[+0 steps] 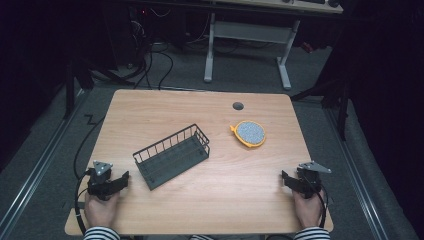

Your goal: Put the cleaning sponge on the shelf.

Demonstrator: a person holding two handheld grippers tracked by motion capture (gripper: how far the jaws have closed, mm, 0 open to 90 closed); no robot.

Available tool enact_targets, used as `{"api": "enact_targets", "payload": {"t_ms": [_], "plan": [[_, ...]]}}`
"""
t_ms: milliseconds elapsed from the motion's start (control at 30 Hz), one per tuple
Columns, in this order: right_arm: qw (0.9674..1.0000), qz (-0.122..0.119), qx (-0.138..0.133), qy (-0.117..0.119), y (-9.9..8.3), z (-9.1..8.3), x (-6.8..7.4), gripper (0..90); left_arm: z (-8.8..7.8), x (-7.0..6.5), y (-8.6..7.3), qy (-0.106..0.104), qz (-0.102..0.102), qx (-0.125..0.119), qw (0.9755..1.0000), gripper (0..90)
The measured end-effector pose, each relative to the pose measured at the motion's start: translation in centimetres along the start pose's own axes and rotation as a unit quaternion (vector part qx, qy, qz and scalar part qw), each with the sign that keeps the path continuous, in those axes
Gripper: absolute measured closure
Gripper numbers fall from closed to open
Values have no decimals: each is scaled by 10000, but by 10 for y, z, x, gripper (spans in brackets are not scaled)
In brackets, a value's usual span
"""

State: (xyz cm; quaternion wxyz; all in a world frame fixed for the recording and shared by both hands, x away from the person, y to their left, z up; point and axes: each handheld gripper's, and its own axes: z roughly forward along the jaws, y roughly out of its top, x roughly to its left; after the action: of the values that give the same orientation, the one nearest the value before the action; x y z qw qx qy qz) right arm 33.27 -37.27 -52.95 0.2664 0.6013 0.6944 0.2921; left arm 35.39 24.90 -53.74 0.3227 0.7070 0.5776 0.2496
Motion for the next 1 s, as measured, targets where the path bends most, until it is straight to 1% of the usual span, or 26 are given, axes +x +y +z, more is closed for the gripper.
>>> {"api": "enact_targets", "payload": {"t_ms": [233,267,333,400,433,500,533,633,700,833,1000], "plan": [[10000,0,1,2,0,0,0,348,1,0,0,-62,39,22,10000,271],[10000,-9,1,5,0,0,0,347,0,0,0,-119,-1,26,9999,257],[10000,-11,1,5,0,0,0,346,0,0,0,-141,-93,5,9999,251],[10000,-11,3,7,0,0,0,346,0,1,0,-212,-91,10,9997,226],[10000,-11,3,7,0,0,0,346,0,1,0,-212,-91,10,9997,221],[10000,-10,4,7,0,0,0,345,-1,1,0,-178,-50,10,9998,235],[10000,-12,4,7,0,0,0,346,-1,1,-1,-178,-57,-9,9998,261],[10000,-12,3,8,0,0,0,346,-4,6,-3,-255,-189,-52,9995,321],[10000,-12,4,8,0,0,0,346,-7,9,-3,-282,-331,-48,9990,330],[10000,-11,4,8,0,0,0,345,-11,10,-5,-280,-373,-43,9989,331],[10000,-13,5,9,0,0,0,345,-23,12,-7,-319,-462,-119,9983,329]]}}
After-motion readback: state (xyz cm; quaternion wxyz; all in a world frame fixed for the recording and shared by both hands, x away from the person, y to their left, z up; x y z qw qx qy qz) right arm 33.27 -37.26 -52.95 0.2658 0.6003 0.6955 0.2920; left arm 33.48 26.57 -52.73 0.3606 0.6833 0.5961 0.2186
